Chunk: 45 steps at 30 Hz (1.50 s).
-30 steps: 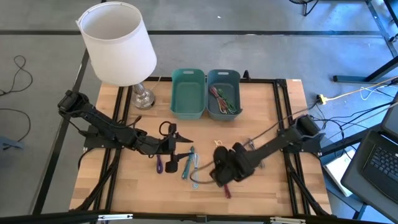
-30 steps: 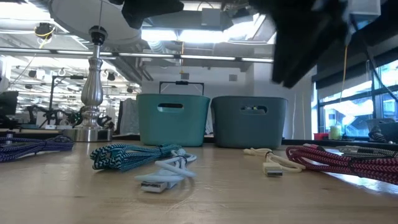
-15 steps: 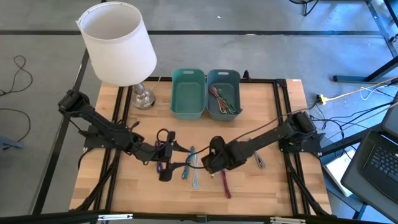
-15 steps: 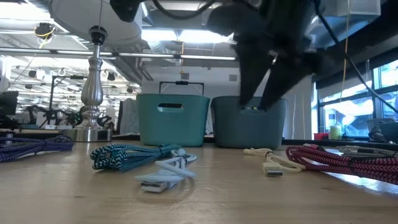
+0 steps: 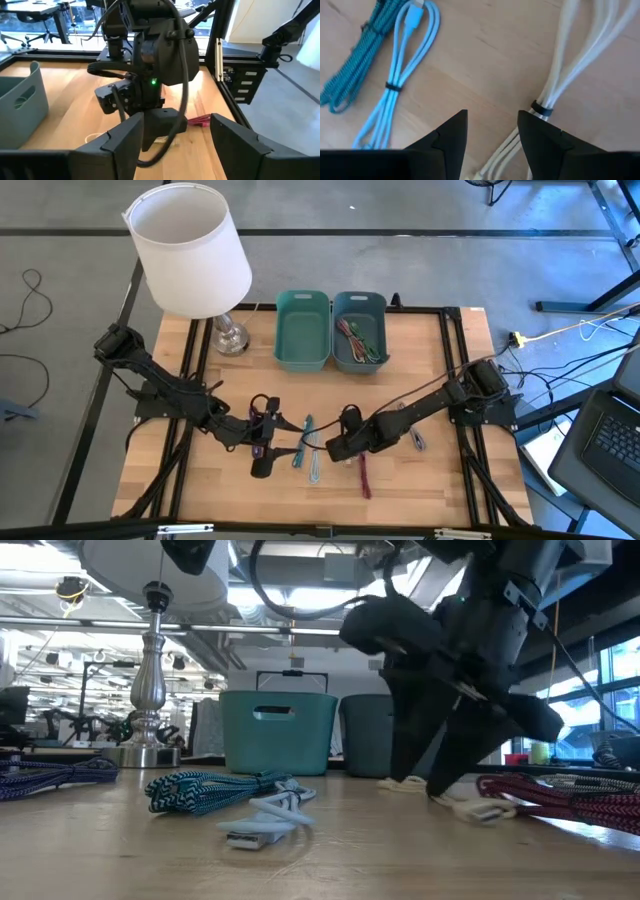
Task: Pick and place USB-C Cables
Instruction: Put the white charger cable into the blue bin
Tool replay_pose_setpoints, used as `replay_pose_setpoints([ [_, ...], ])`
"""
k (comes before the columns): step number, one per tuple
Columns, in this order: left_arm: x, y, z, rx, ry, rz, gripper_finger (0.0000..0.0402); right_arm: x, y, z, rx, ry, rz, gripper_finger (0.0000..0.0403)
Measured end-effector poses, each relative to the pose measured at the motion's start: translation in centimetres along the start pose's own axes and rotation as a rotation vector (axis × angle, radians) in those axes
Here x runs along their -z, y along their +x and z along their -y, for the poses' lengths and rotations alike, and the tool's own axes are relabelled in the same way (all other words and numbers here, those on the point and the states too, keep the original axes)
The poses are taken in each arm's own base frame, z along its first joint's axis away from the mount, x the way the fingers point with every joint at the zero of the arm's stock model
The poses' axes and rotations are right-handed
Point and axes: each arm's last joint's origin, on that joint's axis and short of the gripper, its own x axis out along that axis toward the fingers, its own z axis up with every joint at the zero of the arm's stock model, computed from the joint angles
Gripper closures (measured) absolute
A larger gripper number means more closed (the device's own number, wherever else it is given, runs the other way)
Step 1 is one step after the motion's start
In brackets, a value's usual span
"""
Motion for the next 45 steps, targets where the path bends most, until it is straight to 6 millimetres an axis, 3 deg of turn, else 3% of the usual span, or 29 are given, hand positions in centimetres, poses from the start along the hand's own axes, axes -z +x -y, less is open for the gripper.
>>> replay_pose_setpoints([
  [9, 0.0, 0.0, 0.0, -0.001, -0.025, 0.0, 0.0178, -1.2, -3.0, -1.5, 0.14, -0.077, 0.024, 0.0226],
  [16, 0.0, 0.0, 0.0, -0.001, -0.026, 0.0, 0.0178, -1.2, -3.1, -1.0, 0.19, -0.088, 0.019, 0.0226],
  [21, 0.0, 0.0, 0.0, -0.002, -0.034, 0.0, 0.0178, -1.0, -2.1, 0.0, 0.207, -0.086, 0.009, 0.0226],
  [27, 0.0, 0.0, 0.0, -0.001, -0.036, 0.001, 0.0178, -0.6, 0.0, 1.0, 0.098, -0.047, -0.023, 0.0226],
  [32, 0.0, 0.0, 0.0, -0.002, -0.052, 0.001, 0.0178, -0.7, 0.6, 1.8, 0.085, -0.037, -0.02, 0.0231],
  [36, 0.0, 0.0, 0.0, -0.002, -0.052, 0.001, 0.0178, -0.7, 0.7, 2.0, 0.104, -0.047, -0.007, 0.0271],
  [41, 0.0, 0.0, 0.0, -0.002, -0.081, 0.001, 0.0178, -0.9, 0.8, 2.3, 0.124, -0.097, 0.018, 0.0376],
  [45, 0.0, 0.0, 0.0, 0.004, -0.102, -0.001, 0.0178, -1.0, 0.8, 2.3, 0.139, -0.126, 0.059, 0.0389],
])
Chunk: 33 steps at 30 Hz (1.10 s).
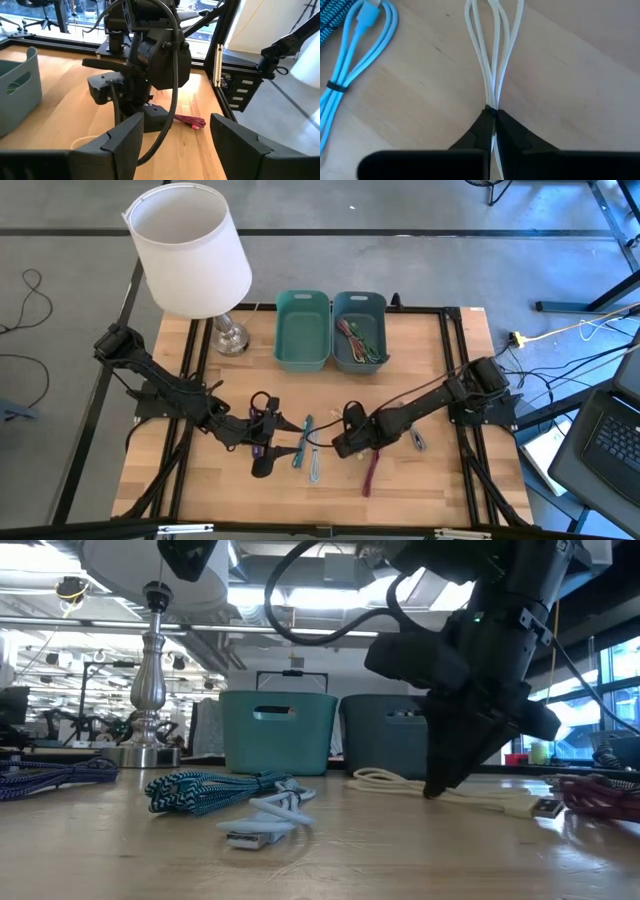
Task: Pick and place USB-C Cables
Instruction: Put the white charger cable into the blue bin
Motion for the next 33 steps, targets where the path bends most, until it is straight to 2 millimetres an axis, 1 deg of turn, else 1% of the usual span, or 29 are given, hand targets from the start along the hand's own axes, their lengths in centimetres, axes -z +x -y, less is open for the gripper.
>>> replay_pose_setpoints([
  [5, 0.0, 0.0, 0.0, 0.001, -0.002, -0.001, 0.0178, -0.3, -0.4, -0.4, 0.018, -0.058, 0.031, 0.0398],
  [7, 0.1, 0.0, 0.0, 0.0, 0.001, -0.006, 0.0178, -0.6, -1.2, -1.0, 0.045, -0.081, 0.028, 0.04],
  [10, 0.2, 0.0, 0.0, -0.001, 0.007, -0.018, 0.0178, -0.9, -4.0, -2.6, 0.07, -0.122, 0.025, 0.0401],
  [12, 0.3, -0.1, 0.1, 0.001, 0.011, -0.024, 0.0178, -0.8, -6.5, -3.4, 0.121, -0.168, 0.026, 0.0401],
  [14, 0.4, -0.1, 0.1, -0.001, 0.015, -0.031, 0.0178, -0.7, -9.2, -4.1, 0.158, -0.194, 0.067, 0.0401],
  [17, 0.4, -0.1, 0.0, -0.002, 0.017, -0.033, 0.0178, -1.1, -13.1, -4.0, 0.264, -0.22, 0.157, 0.0402],
  [19, 0.4, -0.1, 0.0, -0.002, 0.017, -0.034, 0.0178, -2.0, -15.0, -3.6, 0.327, -0.226, 0.206, 0.0402],
  [21, 0.4, -0.1, 0.0, -0.006, 0.017, -0.032, 0.0178, -3.6, -16.1, -3.4, 0.347, -0.224, 0.218, 0.0402],
  [23, 0.4, -0.1, 0.0, -0.006, 0.017, -0.032, 0.0178, -6.0, -16.5, -3.2, 0.329, -0.263, 0.224, 0.0402],
  [25, 0.4, -0.1, 0.0, -0.007, 0.007, -0.032, 0.0178, -8.9, -16.9, -2.3, 0.353, -0.274, 0.225, 0.0402],
  [29, 0.5, -0.2, 0.3, 0.008, -0.027, -0.039, 0.0178, -14.8, -16.8, 0.8, 0.419, -0.253, 0.196, 0.0403],
  [33, 0.7, -0.6, 0.9, 0.03, -0.024, -0.047, 0.0178, -19.6, -17.1, 4.8, 0.456, -0.184, 0.159, 0.0403],
])
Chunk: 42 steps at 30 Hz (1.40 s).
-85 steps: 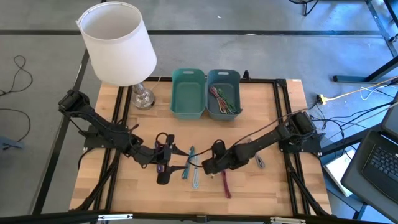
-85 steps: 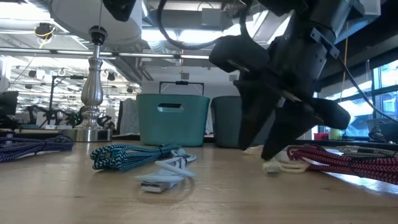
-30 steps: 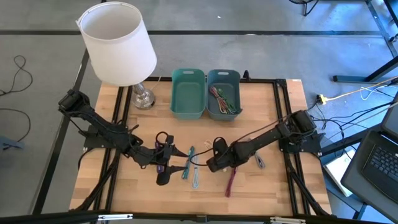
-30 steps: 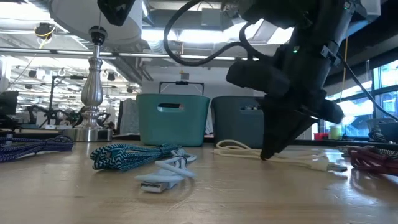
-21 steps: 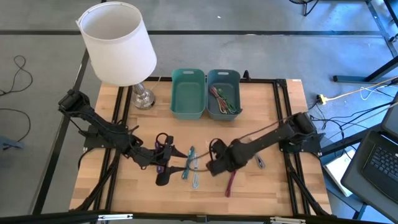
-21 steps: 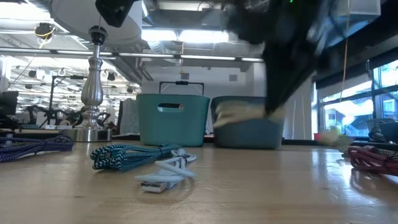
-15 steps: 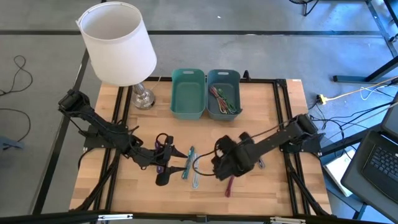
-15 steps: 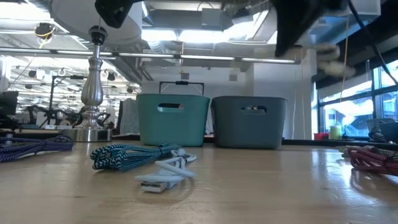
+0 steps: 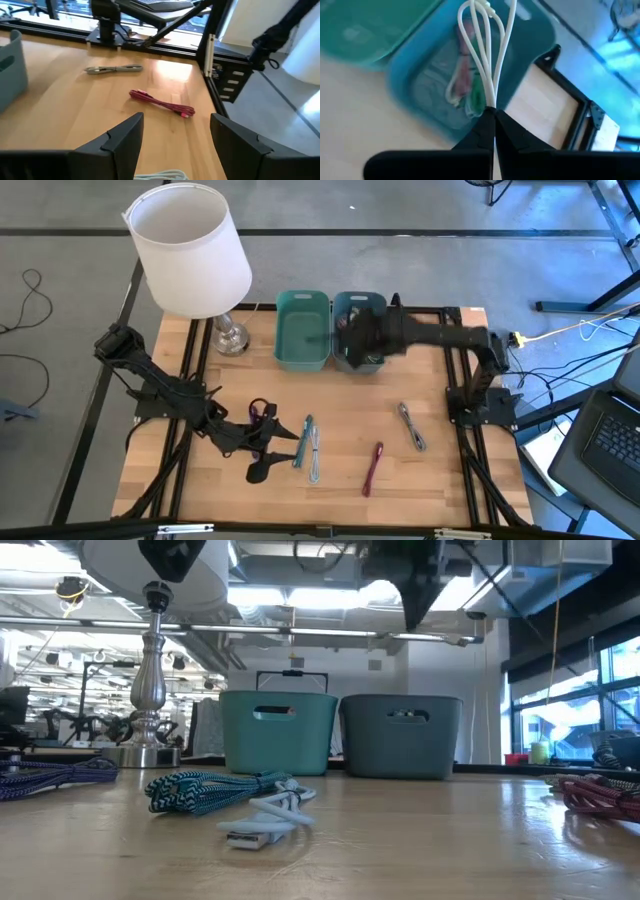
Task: Pick and place USB-C Cables
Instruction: Put the white charger cable into the blue bin
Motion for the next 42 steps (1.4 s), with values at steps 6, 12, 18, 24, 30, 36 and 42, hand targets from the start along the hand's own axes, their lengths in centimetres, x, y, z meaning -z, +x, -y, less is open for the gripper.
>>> replay_pose_setpoints([
  [6, 0.2, -0.2, 0.4, 0.011, 0.048, -0.005, 0.0178, -4.3, 3.6, 4.3, -0.113, 0.091, -0.082, 0.0403],
  [12, 0.7, -0.3, 0.3, -0.03, 0.053, -0.04, 0.0178, -6.6, 8.2, 7.2, -0.293, 0.216, -0.157, 0.0403],
  [18, 1.1, -0.5, 0.3, -0.062, 0.048, -0.06, 0.0178, -5.5, 13.1, 8.6, -0.293, 0.261, -0.278, 0.0403],
  [24, 1.0, -0.5, 0.2, -0.085, 0.052, -0.048, 0.0178, -3.3, 18.7, 7.7, -0.426, 0.312, -0.284, 0.0403],
  [30, 1.0, -0.4, 0.0, -0.121, 0.062, -0.034, 0.0178, -0.9, 22.0, 7.7, -0.466, 0.334, -0.318, 0.0403],
  [36, 0.9, -0.4, -0.1, -0.168, 0.064, -0.013, 0.0178, 0.3, 23.3, 7.8, -0.464, 0.314, -0.317, 0.0401],
  [42, 0.7, -0.2, -0.6, -0.189, 0.056, -0.008, 0.0178, -0.7, 23.2, 7.7, -0.497, 0.297, -0.23, 0.0351],
])
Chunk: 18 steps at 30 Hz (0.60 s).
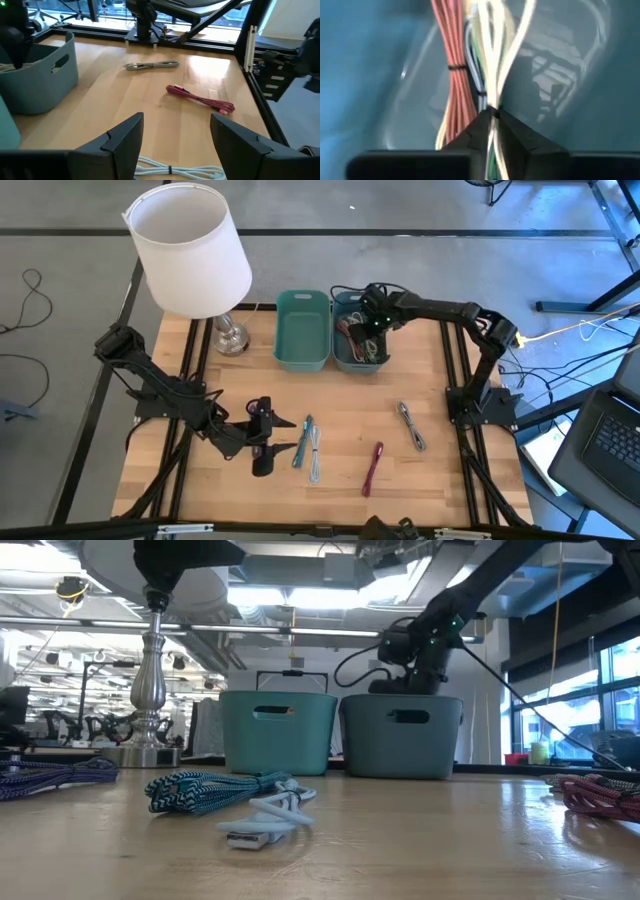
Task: Pick and place USB-C Cables
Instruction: Put the white charger cable into the blue bin, then put the light blue charger cable into the blue bin
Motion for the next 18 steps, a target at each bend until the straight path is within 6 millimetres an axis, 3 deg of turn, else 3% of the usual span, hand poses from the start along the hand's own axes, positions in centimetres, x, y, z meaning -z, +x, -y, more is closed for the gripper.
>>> replay_pose_setpoints([
  [11, 0.0, 0.1, -0.1, 0.009, -0.007, -0.006, 0.0178, -0.9, -1.4, -1.0, -0.026, -0.075, 0.053, 0.0215],
  [14, 0.2, 0.1, -0.1, 0.027, -0.007, -0.031, 0.0178, -1.1, -4.0, -2.4, 0.014, -0.167, 0.156, 0.02],
  [18, 0.7, 0.1, -0.2, 0.028, -0.018, -0.087, 0.0178, 0.1, -9.6, -4.9, 0.05, -0.298, 0.331, 0.0201],
])
